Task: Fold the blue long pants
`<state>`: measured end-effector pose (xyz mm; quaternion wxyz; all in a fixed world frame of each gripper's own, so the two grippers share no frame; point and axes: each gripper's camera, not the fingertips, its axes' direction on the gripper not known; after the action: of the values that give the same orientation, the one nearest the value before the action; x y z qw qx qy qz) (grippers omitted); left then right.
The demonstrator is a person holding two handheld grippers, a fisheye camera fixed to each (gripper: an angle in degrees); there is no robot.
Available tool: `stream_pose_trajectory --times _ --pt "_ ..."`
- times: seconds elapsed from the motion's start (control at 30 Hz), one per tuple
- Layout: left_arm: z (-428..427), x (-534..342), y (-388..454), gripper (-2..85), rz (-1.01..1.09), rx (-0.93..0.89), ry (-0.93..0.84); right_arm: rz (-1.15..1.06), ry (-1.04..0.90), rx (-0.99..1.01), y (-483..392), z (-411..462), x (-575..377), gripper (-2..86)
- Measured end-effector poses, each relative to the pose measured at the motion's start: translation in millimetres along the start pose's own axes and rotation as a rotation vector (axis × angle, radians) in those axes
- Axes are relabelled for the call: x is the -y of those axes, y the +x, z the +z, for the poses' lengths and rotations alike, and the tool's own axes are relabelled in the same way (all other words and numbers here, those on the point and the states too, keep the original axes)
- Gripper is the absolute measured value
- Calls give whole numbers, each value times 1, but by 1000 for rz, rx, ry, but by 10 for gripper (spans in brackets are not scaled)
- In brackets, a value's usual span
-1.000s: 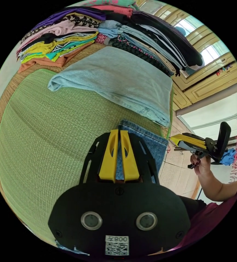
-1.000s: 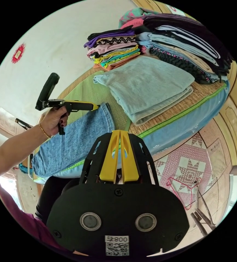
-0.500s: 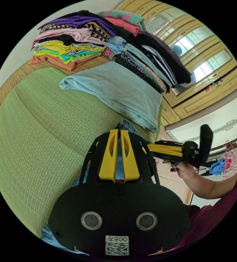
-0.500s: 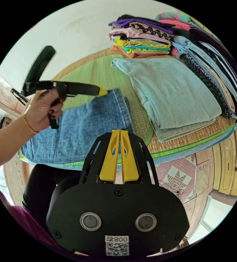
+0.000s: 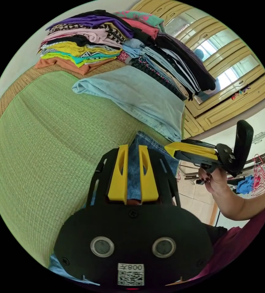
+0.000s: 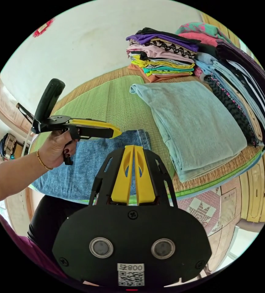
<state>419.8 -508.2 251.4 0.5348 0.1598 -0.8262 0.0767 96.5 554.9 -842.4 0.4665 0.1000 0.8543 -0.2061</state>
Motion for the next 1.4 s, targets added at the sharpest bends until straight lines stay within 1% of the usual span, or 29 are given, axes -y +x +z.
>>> stream_pose_trajectory --times 0.1,0.13,0.27,0.43,0.53,0.63,0.73,0.77,0.8,0.87,0.9,0.93,1.0,1.03,1.07,1.1,1.17,1.2,1.27,1.3,1.37,1.4 --pt "21 -5 -8 64 38 18 -90 23 -6 12 7 -16 -5 4" --pt "28 -10 -11 51 52 37 -129 27 -13 12 8 -18 -5 5" --pt "22 -45 -19 20 78 38 -92 44 -25 17 8 -40 -4 5" --pt "12 -88 -32 11 107 31 -58 28 1 26 -7 -67 11 4" --pt "19 -114 -46 10 129 76 -98 15 20 21 -17 -82 30 2" --pt "32 -149 -69 13 111 114 -131 -3 -1 23 -27 -81 56 1" --pt "27 -190 -96 15 63 75 -95 -41 -99 -31 -43 -62 81 1" --pt "20 -209 -106 15 49 61 -71 -52 -156 -81 -51 -52 87 1" --pt "15 -219 -111 15 40 56 -54 -94 -112 -108 -62 -58 89 1" --pt "-10 -270 -133 12 6 12 32 -127 -102 -153 -74 -63 94 1" --pt "-17 -285 -139 12 -1 0 52 -134 -82 -167 -80 -67 96 1" --pt "-32 -319 -152 11 -22 -12 81 -136 -72 -171 -82 -70 98 1" --pt "-55 -377 -177 10 -78 -14 116 -129 -68 -158 -87 -79 109 1" --pt "-72 -421 -196 9 -124 -11 126 -123 -72 -149 -87 -81 113 1" --pt "-90 -469 -217 8 -182 17 133 -111 -78 -130 -87 -86 121 1" --pt "-100 -493 -227 8 -216 42 134 -104 -82 -117 -88 -90 129 1" --pt "-138 -599 -270 4 -398 165 129 -103 -88 -111 -92 -96 139 1" --pt "-147 -626 -281 4 -450 191 129 -95 -95 -106 -94 -100 148 1" --pt "-178 -735 -320 3 -673 288 144 -84 -113 -97 -97 -106 161 1" --pt "-183 -762 -329 2 -722 312 147 -59 -128 -85 -97 -110 171 1" --pt "-187 -855 -363 2 -896 367 76 -22 -150 -74 -98 -115 186 0" --pt "-185 -874 -370 1 -901 335 82 4 -162 -80 -101 -118 196 0"
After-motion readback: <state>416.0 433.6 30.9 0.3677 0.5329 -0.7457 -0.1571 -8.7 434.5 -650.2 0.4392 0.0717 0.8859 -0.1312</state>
